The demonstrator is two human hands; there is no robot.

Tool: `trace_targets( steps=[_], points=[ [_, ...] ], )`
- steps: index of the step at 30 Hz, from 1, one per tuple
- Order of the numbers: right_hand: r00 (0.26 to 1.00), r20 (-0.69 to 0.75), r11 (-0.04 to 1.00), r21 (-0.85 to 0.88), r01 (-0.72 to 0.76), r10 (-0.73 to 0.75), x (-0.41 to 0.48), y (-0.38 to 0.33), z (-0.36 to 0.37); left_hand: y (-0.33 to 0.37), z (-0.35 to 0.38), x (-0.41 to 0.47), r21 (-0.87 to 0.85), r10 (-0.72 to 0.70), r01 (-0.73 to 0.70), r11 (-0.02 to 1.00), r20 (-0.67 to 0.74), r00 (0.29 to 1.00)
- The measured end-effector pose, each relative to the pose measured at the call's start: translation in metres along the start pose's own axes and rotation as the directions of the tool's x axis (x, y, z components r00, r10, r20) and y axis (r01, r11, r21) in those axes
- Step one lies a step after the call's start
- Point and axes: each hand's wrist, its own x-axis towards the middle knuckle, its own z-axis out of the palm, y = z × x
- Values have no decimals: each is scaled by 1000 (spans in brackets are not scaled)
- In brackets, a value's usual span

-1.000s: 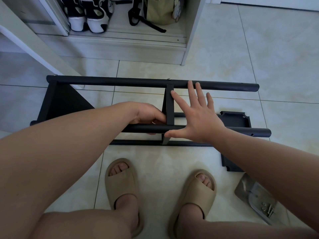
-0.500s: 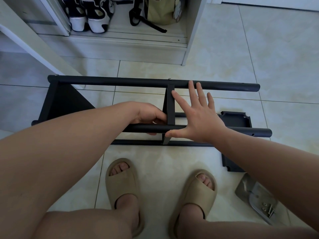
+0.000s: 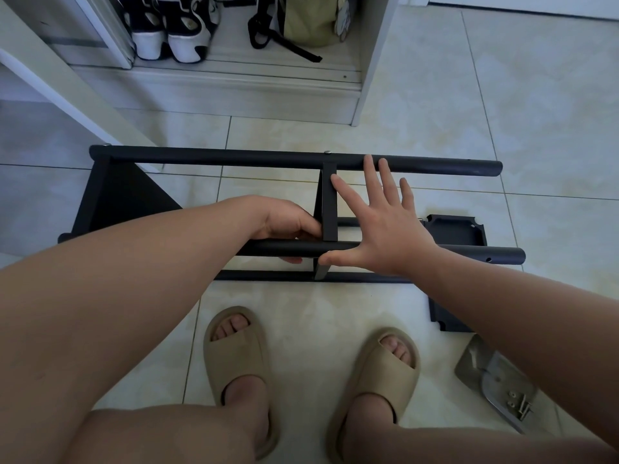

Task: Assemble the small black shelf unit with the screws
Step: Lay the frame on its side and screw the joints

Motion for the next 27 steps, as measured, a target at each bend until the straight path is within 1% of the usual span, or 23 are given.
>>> trace_targets(
  steps=[4,9,18,27],
  points=[
    [1000,0,1000,3,-1,1,0,0,0,2,1,-3,-15,7,-7,1000,32,999],
    [1000,9,1000,13,-7,7,-1,0,-1,3,1,-2,5,20,-20,1000,29,999],
    [999,22,999,9,-33,33,-8,10,-4,15,10,-1,129,44,-40,991,-33,998],
    [996,34,996,27,-80,79,-34,52,-11,46,46,24,213,59,-38,976,-91,994]
  ],
)
